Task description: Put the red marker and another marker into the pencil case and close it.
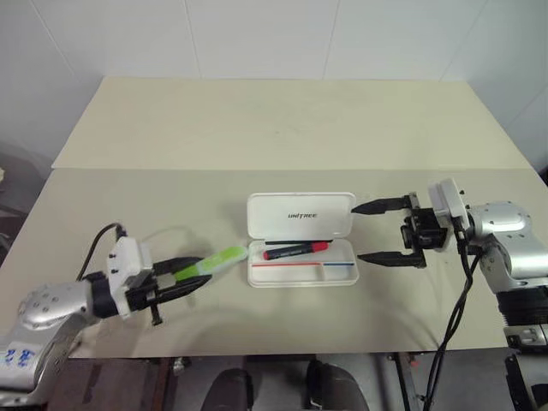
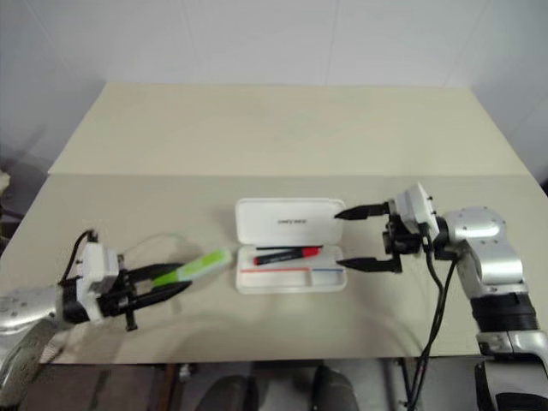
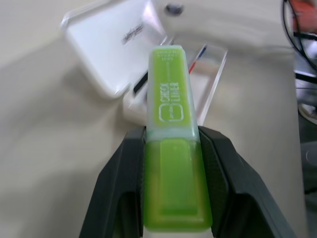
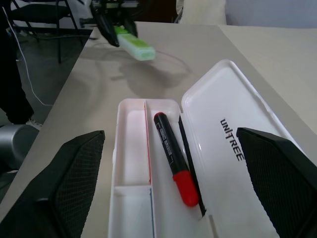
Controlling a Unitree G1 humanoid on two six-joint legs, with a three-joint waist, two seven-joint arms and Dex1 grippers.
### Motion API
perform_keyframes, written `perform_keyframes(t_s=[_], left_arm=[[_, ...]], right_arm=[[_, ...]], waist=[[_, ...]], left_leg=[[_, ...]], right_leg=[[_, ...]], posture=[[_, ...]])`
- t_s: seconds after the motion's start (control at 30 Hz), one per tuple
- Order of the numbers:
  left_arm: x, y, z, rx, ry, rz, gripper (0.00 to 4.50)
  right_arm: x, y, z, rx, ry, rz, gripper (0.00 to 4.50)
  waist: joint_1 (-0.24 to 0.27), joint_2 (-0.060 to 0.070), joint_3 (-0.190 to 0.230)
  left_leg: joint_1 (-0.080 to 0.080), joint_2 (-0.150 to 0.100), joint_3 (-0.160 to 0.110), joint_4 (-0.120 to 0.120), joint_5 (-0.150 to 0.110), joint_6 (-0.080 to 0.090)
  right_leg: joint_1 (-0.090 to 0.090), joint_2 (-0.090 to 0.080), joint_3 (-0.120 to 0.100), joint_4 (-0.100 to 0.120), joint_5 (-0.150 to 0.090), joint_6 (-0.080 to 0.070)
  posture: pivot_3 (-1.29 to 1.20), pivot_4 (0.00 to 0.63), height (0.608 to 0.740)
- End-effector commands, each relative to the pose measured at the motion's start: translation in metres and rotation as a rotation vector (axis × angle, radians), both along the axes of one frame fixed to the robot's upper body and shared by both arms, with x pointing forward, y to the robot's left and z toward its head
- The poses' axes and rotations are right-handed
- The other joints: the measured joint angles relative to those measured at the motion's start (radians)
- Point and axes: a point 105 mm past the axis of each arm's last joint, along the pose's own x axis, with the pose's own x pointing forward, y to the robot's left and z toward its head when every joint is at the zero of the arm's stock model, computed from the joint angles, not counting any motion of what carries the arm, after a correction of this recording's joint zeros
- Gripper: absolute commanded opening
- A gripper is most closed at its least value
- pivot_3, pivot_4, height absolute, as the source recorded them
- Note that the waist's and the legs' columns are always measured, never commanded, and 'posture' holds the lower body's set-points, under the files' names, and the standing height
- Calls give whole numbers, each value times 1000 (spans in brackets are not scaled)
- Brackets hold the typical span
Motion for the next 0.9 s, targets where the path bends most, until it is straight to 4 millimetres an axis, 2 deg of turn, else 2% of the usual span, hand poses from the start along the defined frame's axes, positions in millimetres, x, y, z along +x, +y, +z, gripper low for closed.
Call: perform_keyframes(t_s=[0.03,0.27,0.4,0.5,0.7,0.9], left_arm=[[8,-16,-2,29,-3,-91,1134],[24,-41,1,38,-20,-204,1134],[33,-60,-6,47,-22,-269,1134],[32,-71,-11,41,3,-297,1134],[35,-86,-20,49,13,-315,1134],[39,-91,-23,75,16,-319,1134]], right_arm=[[-12,-16,15,-22,-45,-28,4500],[-21,-30,13,-49,-37,-110,4500],[-26,-32,12,-50,-32,-144,4500],[-29,-33,14,-50,-35,-161,4500],[-34,-34,14,-45,-37,-184,4500],[-36,-31,14,-37,-39,-194,4500]], waist=[[-1,0,0],[-2,0,0],[2,0,0],[1,-1,0],[3,-1,0],[2,-2,0]], left_leg=[[0,0,1,0,0,0],[1,1,5,-1,0,0],[2,1,5,0,1,-1],[2,1,5,1,1,-1],[2,1,5,1,2,-1],[2,1,5,1,2,-1]], right_leg=[[0,0,0,0,0,0],[0,1,0,-2,0,1],[0,1,1,-2,0,1],[1,1,1,-2,0,1],[1,1,1,-2,0,1],[1,1,2,-2,1,1]], posture=[[0,150,740],[0,150,740],[0,150,740],[0,150,740],[0,150,740],[0,150,740]])
